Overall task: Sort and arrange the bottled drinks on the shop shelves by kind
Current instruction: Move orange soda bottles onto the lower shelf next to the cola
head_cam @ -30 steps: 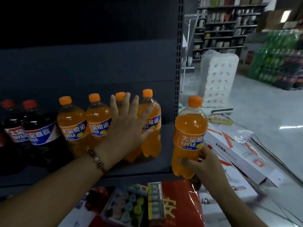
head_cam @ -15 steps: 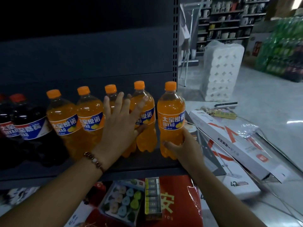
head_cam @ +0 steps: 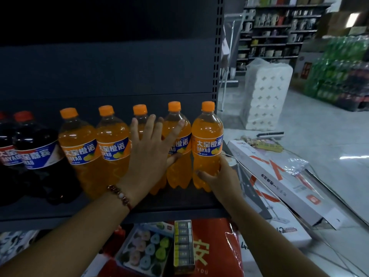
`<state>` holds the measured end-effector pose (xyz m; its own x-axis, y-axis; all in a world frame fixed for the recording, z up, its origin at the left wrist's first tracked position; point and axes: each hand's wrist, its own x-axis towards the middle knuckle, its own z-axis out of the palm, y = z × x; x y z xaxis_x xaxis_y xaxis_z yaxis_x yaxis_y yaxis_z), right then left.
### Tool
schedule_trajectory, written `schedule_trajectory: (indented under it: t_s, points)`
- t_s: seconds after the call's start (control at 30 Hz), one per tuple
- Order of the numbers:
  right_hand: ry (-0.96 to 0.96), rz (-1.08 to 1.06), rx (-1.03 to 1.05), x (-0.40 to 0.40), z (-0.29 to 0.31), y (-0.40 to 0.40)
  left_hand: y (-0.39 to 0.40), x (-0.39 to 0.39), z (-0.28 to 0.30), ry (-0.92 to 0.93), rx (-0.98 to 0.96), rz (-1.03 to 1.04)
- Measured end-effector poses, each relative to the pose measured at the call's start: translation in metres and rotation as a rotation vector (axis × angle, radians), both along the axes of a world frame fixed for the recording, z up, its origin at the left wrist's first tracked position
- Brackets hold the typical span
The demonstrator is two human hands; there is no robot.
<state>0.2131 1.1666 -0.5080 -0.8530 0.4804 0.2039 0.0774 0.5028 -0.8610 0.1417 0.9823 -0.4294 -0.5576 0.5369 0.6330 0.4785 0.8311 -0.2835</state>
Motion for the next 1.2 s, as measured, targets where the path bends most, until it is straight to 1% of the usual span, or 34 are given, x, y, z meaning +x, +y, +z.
schedule_trajectory:
  t_s: [0.13, 0.23, 0.33, 0.37, 0.4, 0.47, 0.53, 0.57, 0.63, 0.73, 0.8, 0.87, 0.97, 1.07, 1.13, 1.2]
  points:
    - [0.015, 0.039, -0.046, 0.000, -0.001, 0.000, 0.000, 0.001, -0.001, 0.013, 0.003, -0.013]
    - [-0.032, 0.075, -0.122, 0.000, 0.003, -0.001, -0.002, 0.002, -0.002, -0.014, -0.012, 0.001]
    - [-0.085, 0.130, -0.231, 0.010, 0.028, -0.005, -0.003, 0.006, 0.004, -0.111, -0.026, -0.006]
    - [-0.105, 0.142, -0.237, 0.018, 0.042, -0.007, -0.004, 0.008, 0.009, -0.158, -0.021, -0.024]
    - [-0.131, 0.148, -0.220, 0.027, 0.060, -0.010, -0.006, 0.010, 0.014, -0.210, -0.003, -0.050]
    - [-0.219, 0.126, -0.116, 0.050, 0.102, -0.017, -0.013, 0.018, 0.031, -0.321, 0.041, -0.104]
    - [-0.318, 0.095, 0.115, 0.074, 0.144, -0.022, -0.027, 0.036, 0.054, -0.441, 0.085, -0.164]
    - [-0.386, 0.104, 0.248, 0.088, 0.166, -0.025, -0.037, 0.049, 0.069, -0.512, 0.113, -0.188]
    - [-0.494, 0.163, 0.423, 0.115, 0.220, -0.033, -0.061, 0.085, 0.110, -0.658, 0.153, -0.194]
    - [-0.511, 0.293, 0.576, 0.157, 0.325, -0.055, -0.100, 0.147, 0.200, -0.843, 0.246, -0.123]
    - [-0.495, 0.355, 0.564, 0.184, 0.399, -0.077, -0.128, 0.186, 0.269, -0.886, 0.303, -0.080]
    - [-0.449, 0.432, 0.561, 0.207, 0.464, -0.101, -0.157, 0.219, 0.334, -0.878, 0.355, -0.064]
    - [-0.382, 0.574, 0.541, 0.240, 0.538, -0.139, -0.205, 0.260, 0.411, -0.840, 0.419, -0.054]
    - [-0.310, 0.678, 0.392, 0.262, 0.578, -0.178, -0.261, 0.287, 0.456, -0.811, 0.522, -0.064]
    - [-0.272, 0.717, 0.300, 0.264, 0.588, -0.208, -0.302, 0.300, 0.468, -0.750, 0.598, -0.043]
    - [-0.255, 0.738, 0.244, 0.257, 0.587, -0.244, -0.344, 0.307, 0.471, -0.698, 0.643, 0.019]
